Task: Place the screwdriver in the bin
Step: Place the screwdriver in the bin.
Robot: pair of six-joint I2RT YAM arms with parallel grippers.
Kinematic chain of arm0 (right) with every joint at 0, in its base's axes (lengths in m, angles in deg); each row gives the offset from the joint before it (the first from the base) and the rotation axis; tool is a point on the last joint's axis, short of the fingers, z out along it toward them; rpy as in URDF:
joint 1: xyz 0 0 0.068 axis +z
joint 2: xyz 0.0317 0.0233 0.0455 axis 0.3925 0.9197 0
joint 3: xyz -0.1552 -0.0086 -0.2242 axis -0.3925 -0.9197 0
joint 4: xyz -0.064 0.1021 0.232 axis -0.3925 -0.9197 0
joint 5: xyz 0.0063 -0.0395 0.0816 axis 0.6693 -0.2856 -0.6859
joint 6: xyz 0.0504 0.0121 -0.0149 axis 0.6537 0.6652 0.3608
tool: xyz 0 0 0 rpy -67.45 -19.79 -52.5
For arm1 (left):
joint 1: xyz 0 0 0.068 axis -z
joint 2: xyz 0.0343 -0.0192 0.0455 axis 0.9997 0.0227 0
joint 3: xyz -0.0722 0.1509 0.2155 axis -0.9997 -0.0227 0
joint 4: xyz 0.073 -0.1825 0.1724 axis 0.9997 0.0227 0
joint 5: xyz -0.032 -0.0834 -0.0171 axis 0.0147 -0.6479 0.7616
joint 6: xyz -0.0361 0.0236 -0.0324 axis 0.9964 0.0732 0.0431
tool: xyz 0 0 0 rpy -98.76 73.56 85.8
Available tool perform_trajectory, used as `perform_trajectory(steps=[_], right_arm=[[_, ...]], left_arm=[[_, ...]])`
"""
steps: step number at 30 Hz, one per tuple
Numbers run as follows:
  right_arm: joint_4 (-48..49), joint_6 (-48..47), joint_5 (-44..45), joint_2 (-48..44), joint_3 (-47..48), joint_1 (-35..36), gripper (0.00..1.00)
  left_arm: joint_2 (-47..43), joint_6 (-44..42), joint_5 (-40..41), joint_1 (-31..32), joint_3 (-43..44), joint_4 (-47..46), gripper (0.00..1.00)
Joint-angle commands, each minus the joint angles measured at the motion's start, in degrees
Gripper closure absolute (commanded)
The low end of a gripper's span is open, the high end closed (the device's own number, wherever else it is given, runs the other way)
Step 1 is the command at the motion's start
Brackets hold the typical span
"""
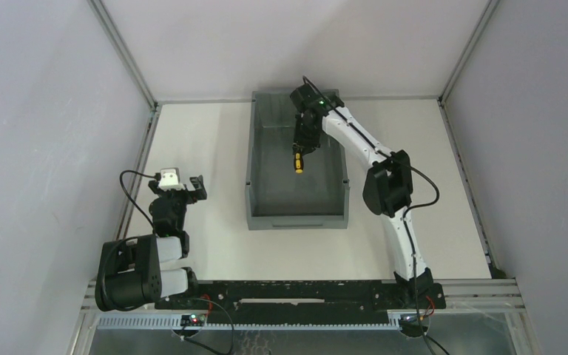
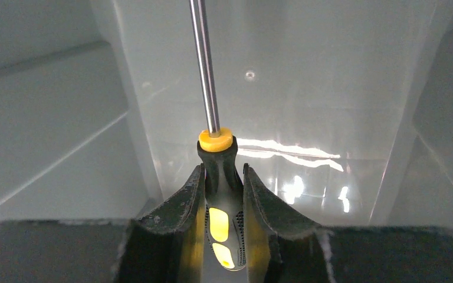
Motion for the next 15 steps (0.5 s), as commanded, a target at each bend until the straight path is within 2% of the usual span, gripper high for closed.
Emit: perform_trajectory(steps=[1,15], right_arm=[[2.55,-1.62,2.5,2.05,0.59,0.73,1.0],[5.6,0.04,2.45,8.68,0.14,0.75,1.0]], left_arm=[[-0.68,0.65,0.32,0.16,2.25,-2.38,0.0],[-0.72,0.66,0.35,0.21,2.27,-2.45,0.0]])
